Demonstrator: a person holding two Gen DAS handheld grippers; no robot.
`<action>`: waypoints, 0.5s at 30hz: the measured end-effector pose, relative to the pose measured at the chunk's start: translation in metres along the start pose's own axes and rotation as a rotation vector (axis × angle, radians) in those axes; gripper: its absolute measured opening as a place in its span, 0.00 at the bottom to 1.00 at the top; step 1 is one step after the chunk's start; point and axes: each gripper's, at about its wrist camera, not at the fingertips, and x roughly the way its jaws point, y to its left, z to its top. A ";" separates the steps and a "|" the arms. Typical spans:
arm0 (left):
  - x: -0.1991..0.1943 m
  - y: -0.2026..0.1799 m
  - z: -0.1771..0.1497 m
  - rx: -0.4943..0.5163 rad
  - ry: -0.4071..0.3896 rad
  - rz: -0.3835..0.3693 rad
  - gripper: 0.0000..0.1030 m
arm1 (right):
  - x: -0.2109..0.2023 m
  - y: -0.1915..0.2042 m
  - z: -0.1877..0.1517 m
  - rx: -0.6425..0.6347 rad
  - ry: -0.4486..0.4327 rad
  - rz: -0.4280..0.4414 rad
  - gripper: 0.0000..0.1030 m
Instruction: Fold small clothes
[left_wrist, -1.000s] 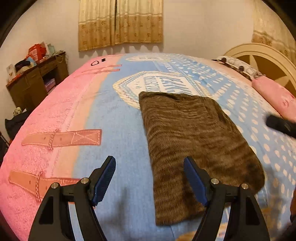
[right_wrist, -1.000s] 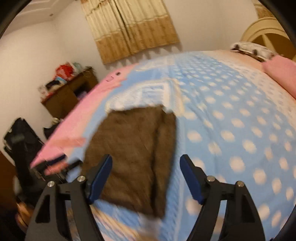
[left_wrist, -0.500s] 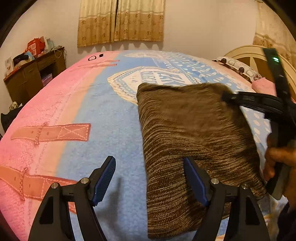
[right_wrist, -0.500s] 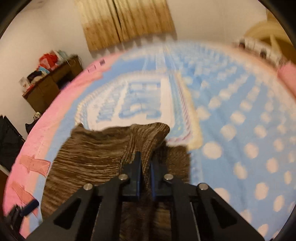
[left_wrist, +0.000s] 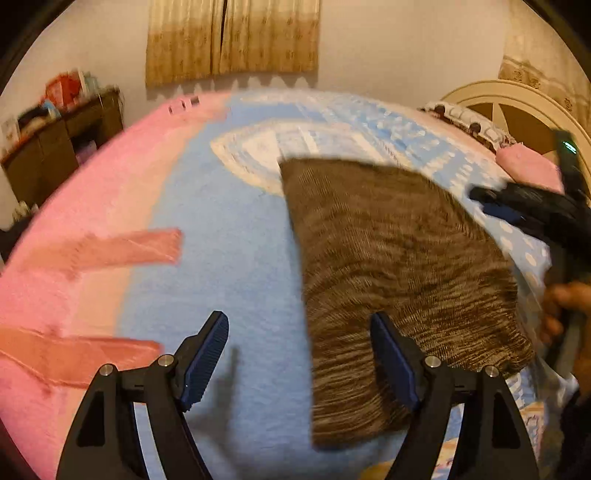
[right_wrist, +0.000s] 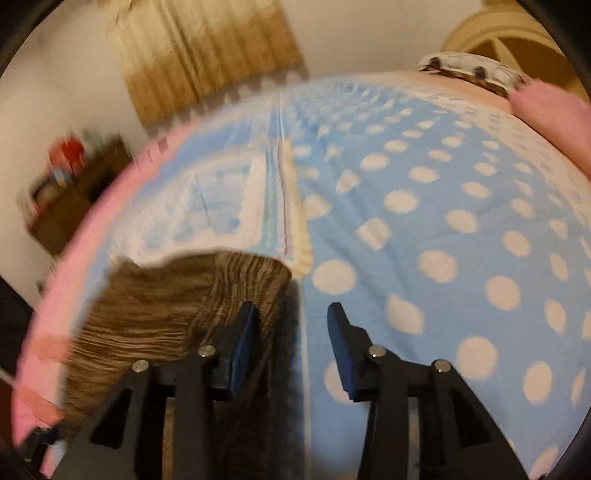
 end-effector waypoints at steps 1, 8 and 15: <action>-0.004 0.001 0.002 0.005 -0.017 0.005 0.77 | -0.019 0.002 -0.010 -0.013 -0.003 0.038 0.43; 0.010 0.009 -0.006 -0.058 0.030 -0.017 0.77 | -0.055 0.024 -0.079 -0.088 0.056 0.119 0.57; 0.005 0.004 -0.022 0.001 0.068 0.010 0.77 | -0.039 0.051 -0.103 -0.232 0.124 0.054 0.18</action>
